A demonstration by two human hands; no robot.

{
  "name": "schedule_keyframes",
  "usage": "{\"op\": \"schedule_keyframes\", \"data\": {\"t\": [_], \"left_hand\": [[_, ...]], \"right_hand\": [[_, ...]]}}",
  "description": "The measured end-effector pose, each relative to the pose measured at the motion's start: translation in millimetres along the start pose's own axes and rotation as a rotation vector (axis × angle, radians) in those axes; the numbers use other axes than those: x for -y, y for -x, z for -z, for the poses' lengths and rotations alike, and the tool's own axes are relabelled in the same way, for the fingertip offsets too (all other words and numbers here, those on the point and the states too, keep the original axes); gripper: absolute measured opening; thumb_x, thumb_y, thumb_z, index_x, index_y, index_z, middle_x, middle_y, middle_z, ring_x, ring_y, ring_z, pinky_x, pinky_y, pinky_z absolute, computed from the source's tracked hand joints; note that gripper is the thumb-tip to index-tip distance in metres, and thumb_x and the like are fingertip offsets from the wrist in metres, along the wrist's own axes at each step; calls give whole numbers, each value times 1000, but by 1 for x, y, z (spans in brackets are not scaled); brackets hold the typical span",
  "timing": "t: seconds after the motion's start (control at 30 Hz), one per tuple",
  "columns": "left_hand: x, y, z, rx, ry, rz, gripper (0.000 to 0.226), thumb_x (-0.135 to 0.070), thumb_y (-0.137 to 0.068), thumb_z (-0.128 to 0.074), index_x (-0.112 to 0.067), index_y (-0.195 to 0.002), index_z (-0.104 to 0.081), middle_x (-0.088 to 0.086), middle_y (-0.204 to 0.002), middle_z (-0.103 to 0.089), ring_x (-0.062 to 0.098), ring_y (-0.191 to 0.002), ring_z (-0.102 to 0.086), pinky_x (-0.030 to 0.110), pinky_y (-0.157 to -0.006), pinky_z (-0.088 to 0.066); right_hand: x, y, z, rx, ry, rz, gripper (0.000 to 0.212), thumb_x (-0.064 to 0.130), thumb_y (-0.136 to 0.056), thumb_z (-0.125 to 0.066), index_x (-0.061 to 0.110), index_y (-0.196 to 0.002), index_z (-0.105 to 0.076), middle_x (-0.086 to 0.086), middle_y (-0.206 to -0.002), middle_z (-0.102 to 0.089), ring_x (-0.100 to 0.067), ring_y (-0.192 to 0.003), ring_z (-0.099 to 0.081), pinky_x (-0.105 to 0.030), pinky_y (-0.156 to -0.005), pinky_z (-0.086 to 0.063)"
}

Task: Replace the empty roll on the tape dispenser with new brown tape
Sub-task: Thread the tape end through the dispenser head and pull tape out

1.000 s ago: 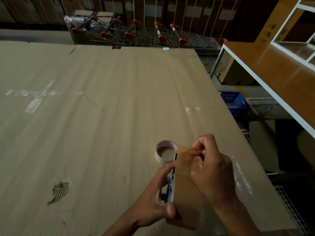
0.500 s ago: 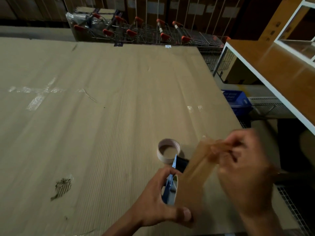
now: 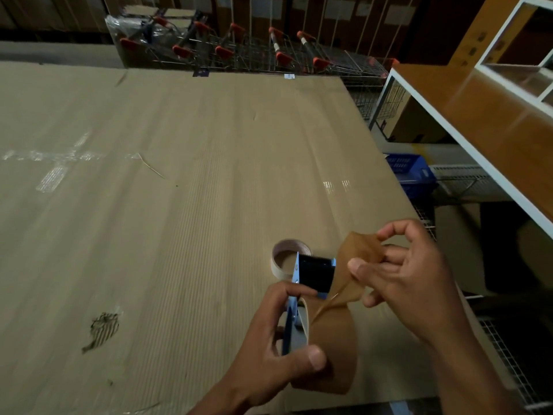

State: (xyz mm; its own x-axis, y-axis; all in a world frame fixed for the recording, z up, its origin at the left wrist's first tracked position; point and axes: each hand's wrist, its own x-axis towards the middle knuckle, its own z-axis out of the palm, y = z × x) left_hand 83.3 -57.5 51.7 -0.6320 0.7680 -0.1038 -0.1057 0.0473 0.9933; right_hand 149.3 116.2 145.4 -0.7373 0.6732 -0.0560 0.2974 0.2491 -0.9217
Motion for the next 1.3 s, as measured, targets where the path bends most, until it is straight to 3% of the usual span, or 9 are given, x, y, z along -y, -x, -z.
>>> {"op": "schedule_keyframes", "data": {"t": [0.1, 0.17, 0.33, 0.47, 0.57, 0.73, 0.9, 1.13, 1.3], "left_hand": [[-4, 2, 0, -21, -61, -46, 86, -86, -52, -71, -36, -120, -54, -11, -125, -60, 17, -118, -65, 30, -87, -59], [-5, 5, -1, -29, -90, -80, 81, -82, -53, -73, -40, -120, -54, -13, -127, -57, 13, -120, -62, 22, -86, -57], [-3, 8, -6, -139, -163, -191, 72, -56, -59, -76, -34, -125, -56, -13, -134, -54, 14, -124, -60, 37, -94, -55], [-6, 8, -9, -253, -194, -229, 68, -59, -54, -78, -51, -117, -55, -27, -129, -50, 0, -123, -57, 21, -86, -57], [-10, 9, -13, -287, -165, -241, 72, -76, -53, -78, -51, -116, -55, -31, -130, -48, -3, -124, -55, 12, -84, -56], [-10, 9, -11, -242, -203, -211, 83, -88, -49, -70, -50, -120, -52, -27, -129, -48, 4, -122, -57, 32, -90, -58], [-11, 10, -7, -18, -167, -163, 97, -47, -40, -88, -55, -126, -44, -25, -133, -44, 3, -125, -56, 17, -91, -55], [-8, 8, -4, -33, -162, -170, 98, -47, -44, -88, -51, -131, -43, -30, -135, -45, 4, -127, -55, 38, -100, -58], [-13, 4, -1, -108, -153, -190, 96, -44, -47, -88, -50, -132, -45, -7, -137, -54, 17, -123, -63, 50, -99, -58]], "right_hand": [[-3, 2, -4, 27, 51, -40, 51, 6, -66, -82, 27, -95, -45, -5, -79, -74, -14, -64, -74, -30, -50, -56], [-5, 5, -8, -17, 94, -56, 56, 8, -62, -84, 27, -96, -45, -3, -72, -72, -13, -63, -73, -37, -59, -61], [-7, 11, -13, -112, 168, -61, 59, 13, -60, -86, 29, -98, -44, -1, -66, -68, -21, -61, -72, -45, -63, -61], [-7, 12, -15, -131, 178, -66, 59, 16, -60, -87, 27, -99, -44, 1, -65, -66, -21, -62, -71, -37, -58, -57], [-7, 12, -17, -132, 166, -61, 59, 16, -61, -87, 26, -99, -44, -3, -67, -69, -21, -61, -71, -36, -58, -58], [-8, 9, -21, -141, 151, -24, 58, 13, -62, -85, 25, -100, -44, -3, -66, -69, -14, -60, -71, -41, -61, -61], [-12, 6, -25, -212, 119, 45, 57, 5, -63, -84, 25, -98, -44, 5, -66, -68, -3, -60, -70, -34, -57, -61], [-13, 5, -26, -213, 270, 67, 53, 10, -67, -82, 23, -98, -41, -1, -70, -67, -3, -55, -62, -6, -45, -43], [-12, 8, -22, -188, 271, 29, 54, 12, -67, -83, 23, -99, -42, 1, -68, -67, -2, -52, -61, -5, -43, -43]]}}
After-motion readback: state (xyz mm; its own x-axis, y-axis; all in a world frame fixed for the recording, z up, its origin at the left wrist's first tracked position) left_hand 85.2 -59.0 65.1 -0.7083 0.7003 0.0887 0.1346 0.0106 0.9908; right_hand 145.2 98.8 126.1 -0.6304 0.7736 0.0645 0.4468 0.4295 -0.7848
